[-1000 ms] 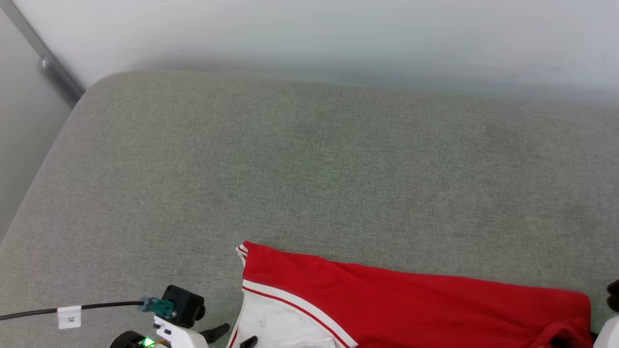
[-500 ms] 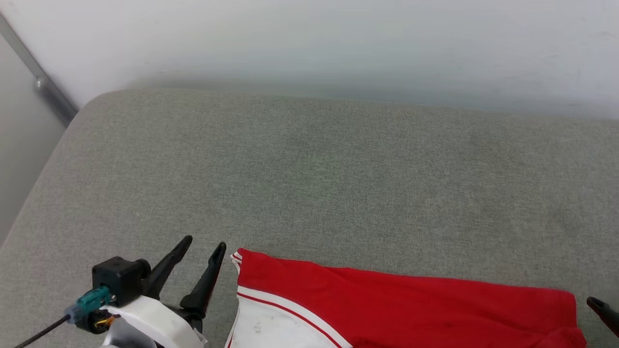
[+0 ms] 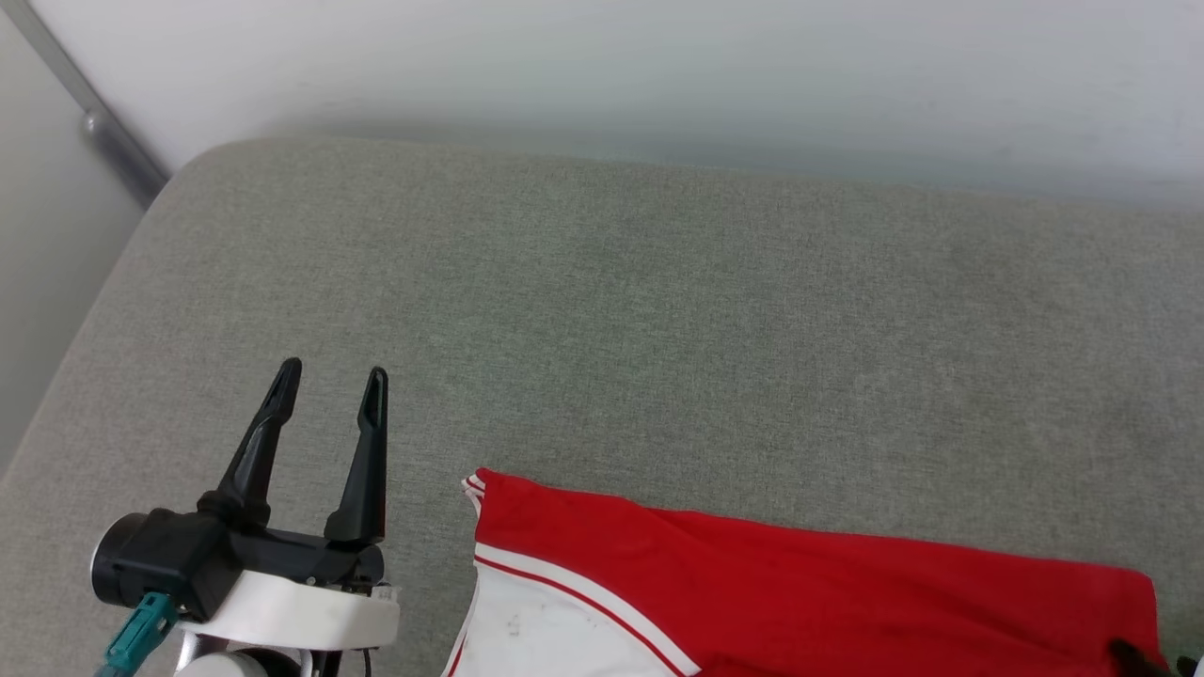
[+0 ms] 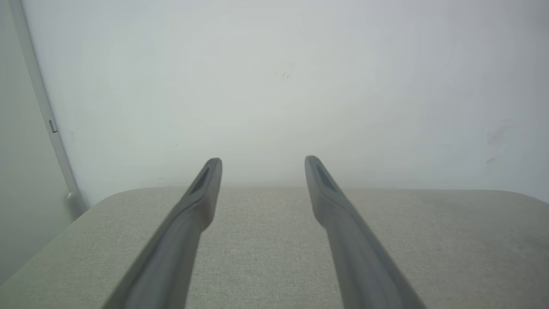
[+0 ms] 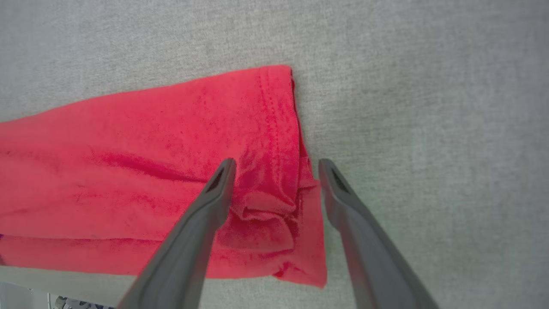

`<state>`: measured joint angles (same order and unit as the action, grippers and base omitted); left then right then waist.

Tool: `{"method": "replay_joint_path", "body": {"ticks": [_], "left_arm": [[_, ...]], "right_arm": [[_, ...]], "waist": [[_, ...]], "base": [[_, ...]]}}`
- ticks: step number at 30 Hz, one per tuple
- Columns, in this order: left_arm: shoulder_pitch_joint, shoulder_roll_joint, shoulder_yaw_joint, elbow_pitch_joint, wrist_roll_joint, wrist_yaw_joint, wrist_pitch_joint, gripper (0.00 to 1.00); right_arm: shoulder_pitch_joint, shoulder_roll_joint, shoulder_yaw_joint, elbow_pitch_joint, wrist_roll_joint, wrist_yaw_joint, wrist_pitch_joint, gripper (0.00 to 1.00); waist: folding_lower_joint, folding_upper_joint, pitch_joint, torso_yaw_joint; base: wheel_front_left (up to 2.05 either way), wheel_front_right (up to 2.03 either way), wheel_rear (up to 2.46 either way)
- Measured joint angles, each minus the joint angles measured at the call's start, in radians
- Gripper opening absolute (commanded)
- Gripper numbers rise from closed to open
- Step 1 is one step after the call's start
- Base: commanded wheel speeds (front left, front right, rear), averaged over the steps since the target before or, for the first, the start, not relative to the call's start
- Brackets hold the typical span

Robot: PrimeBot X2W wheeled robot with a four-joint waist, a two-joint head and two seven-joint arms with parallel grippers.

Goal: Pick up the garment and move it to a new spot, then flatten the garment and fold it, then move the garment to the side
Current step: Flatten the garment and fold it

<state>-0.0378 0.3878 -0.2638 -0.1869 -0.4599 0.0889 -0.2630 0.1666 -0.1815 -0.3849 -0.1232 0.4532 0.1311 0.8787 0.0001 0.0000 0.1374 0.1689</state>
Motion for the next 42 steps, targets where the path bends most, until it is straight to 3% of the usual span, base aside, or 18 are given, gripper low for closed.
{"method": "replay_joint_path", "body": {"ticks": [5,6,11,12,13,22,33,42], "left_arm": [[0.015,-0.058,0.05,-0.015,0.091,-0.058,0.0,1.0],[0.04,-0.099,0.085,0.002,0.151,-0.1,0.0,1.0],[0.05,-0.168,0.135,0.028,0.205,-0.163,0.0,1.0],[0.05,-0.176,0.14,0.031,0.211,-0.169,0.0,1.0],[0.05,-0.181,0.145,0.035,0.215,-0.175,0.0,1.0],[0.051,-0.209,0.185,0.052,0.238,-0.205,0.0,1.0],[0.055,-0.216,0.189,0.061,0.243,-0.217,0.0,1.0],[0.065,-0.219,0.196,0.065,0.244,-0.218,0.0,1.0]], "right_arm": [[-0.003,0.038,-0.012,0.084,-0.023,0.0,-0.03,1.0],[-0.015,0.05,-0.014,0.128,-0.01,0.0,-0.053,1.0],[-0.016,0.04,0.018,0.15,0.045,-0.008,-0.079,0.97],[-0.015,0.037,0.024,0.152,0.05,-0.008,-0.082,0.43],[-0.014,0.028,0.038,0.152,0.051,-0.008,-0.083,0.0],[-0.007,-0.003,0.067,0.166,0.063,0.001,-0.15,0.0],[-0.041,-0.105,-0.114,0.24,-0.001,0.0,-0.196,0.0],[-0.019,-0.079,-0.022,0.099,0.067,0.0,-0.134,0.0]], "waist": [[0.0,0.0,0.023,0.008],[0.0,0.0,0.035,0.019],[-0.0001,0.0,0.045,0.028],[0.0,0.0,0.045,0.028],[-0.0001,0.0,0.044,0.029],[0.0,0.0,0.025,0.02],[0.0,0.0,0.011,-0.012],[0.0,0.0,-0.008,-0.034]], "base": [[0.0,0.0,0.0],[0.0,0.0,0.0],[0.0,0.0,0.0],[0.0,0.0,0.0],[0.0,0.0,0.0],[0.0,0.0,0.0],[0.0,0.0,0.0],[0.0,0.0,0.0]]}}
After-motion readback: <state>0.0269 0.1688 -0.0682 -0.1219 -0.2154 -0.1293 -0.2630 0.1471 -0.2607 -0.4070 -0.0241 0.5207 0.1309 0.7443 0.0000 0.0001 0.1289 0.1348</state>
